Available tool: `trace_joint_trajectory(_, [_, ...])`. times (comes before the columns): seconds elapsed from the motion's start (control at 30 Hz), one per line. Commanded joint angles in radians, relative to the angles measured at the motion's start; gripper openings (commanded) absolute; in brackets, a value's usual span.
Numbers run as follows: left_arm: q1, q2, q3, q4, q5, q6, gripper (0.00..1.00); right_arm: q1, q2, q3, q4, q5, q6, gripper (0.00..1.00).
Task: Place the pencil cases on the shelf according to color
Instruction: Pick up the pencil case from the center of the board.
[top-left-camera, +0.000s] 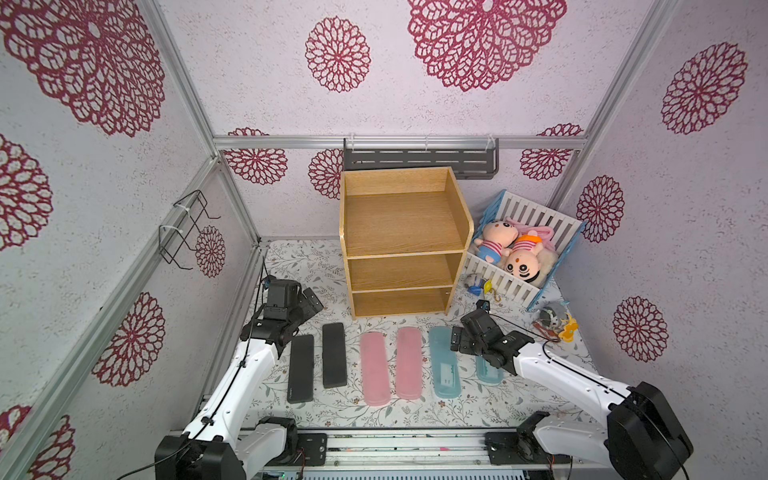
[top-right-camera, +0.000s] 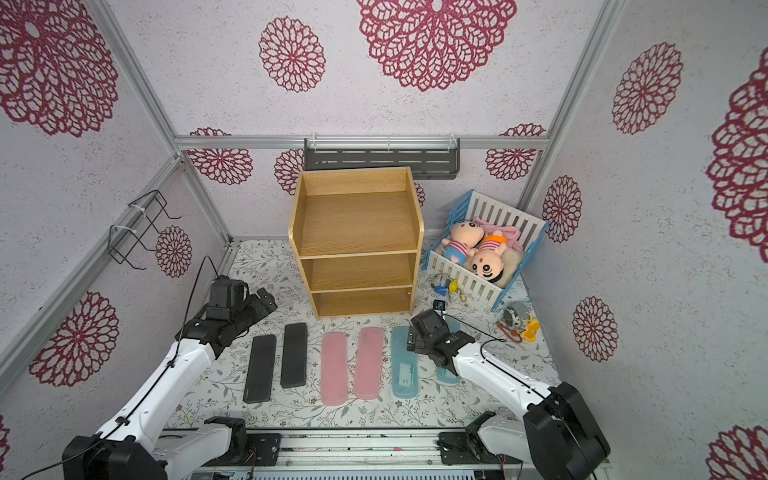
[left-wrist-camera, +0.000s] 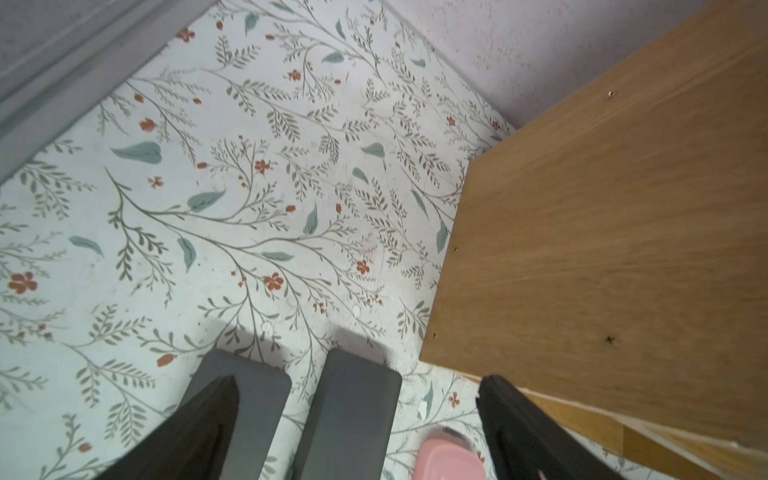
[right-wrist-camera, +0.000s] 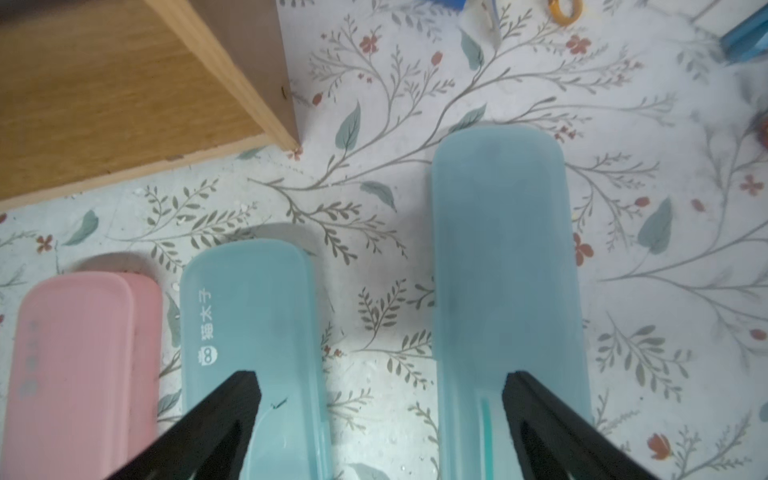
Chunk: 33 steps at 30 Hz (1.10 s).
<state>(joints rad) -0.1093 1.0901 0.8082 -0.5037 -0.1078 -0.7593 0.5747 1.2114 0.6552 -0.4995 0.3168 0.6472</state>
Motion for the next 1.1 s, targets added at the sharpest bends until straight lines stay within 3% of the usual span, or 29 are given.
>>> trace_joint_trajectory(0.0, [-0.012,-0.029,-0.029,0.006,0.062,-0.026,0.97,0.018,-0.03,-0.025,-0.043,-0.005,0.089,0.99])
trace_joint_trajectory(0.4, [-0.056,-0.026,-0.05,0.044,0.078,-0.037,0.97,-0.002,-0.032,-0.006,-0.239,0.142,0.234,0.99])
trace_joint_trajectory(0.8, [-0.079,-0.021,-0.036,0.04,0.077,-0.042,0.97,-0.104,0.004,-0.084,-0.115,0.041,0.164,0.99])
trace_joint_trajectory(1.07, [-0.098,-0.018,-0.036,0.046,0.066,-0.049,0.97,-0.102,0.005,-0.119,-0.061,-0.036,0.138,0.99])
